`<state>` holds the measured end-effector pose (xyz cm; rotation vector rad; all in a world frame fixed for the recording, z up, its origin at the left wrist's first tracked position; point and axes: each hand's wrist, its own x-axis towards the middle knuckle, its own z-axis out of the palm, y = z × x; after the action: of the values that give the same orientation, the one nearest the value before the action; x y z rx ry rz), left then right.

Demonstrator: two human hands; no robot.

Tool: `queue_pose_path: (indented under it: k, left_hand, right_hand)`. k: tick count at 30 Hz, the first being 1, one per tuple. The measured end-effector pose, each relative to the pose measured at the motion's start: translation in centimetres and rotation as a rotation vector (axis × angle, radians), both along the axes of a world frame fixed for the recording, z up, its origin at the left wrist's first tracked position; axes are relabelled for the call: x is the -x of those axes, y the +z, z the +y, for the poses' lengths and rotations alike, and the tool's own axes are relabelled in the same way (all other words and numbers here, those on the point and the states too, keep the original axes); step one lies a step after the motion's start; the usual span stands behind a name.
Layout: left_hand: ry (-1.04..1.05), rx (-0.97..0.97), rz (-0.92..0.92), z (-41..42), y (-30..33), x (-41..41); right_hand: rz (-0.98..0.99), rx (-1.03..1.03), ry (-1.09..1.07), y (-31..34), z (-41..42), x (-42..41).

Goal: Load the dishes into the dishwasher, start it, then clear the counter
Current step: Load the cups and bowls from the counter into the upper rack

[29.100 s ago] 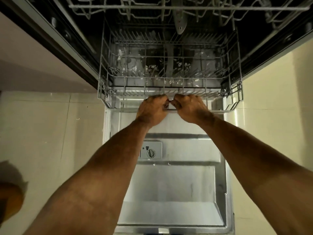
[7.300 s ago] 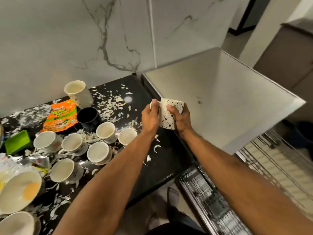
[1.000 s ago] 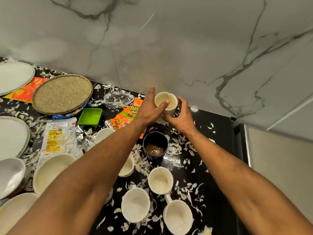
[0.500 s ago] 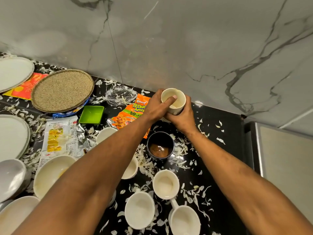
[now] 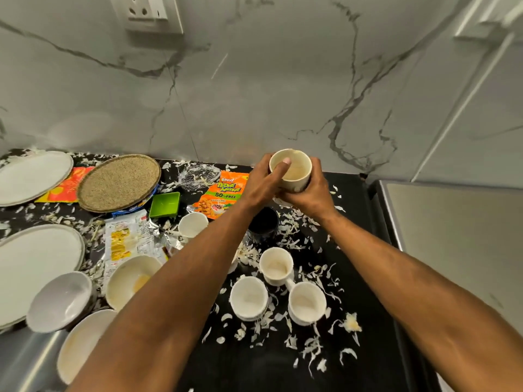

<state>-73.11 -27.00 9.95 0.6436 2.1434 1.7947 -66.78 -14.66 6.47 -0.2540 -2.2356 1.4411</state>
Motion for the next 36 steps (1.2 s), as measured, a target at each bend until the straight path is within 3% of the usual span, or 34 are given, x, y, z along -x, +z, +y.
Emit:
queue_pose_path:
  k: [7, 22, 36]
  left_hand:
    - [-0.120, -0.156, -0.027, -1.6, 0.5, -5.8]
    - [-0.435, -0.211, -0.080, -2.9, -0.6, -20.0]
    - [-0.709, -0.195, -0.148, -1.1, -5.4, -38.9]
  right_hand:
    - [0.081, -0.053, -0.143, 1.9, -2.7, -7.0]
    - [0.083, -0.053, -0.597, 0.7, -8.0, -23.7]
    - [-0.031, -0.044, -0.918, -2.8, -10.1, -44.9]
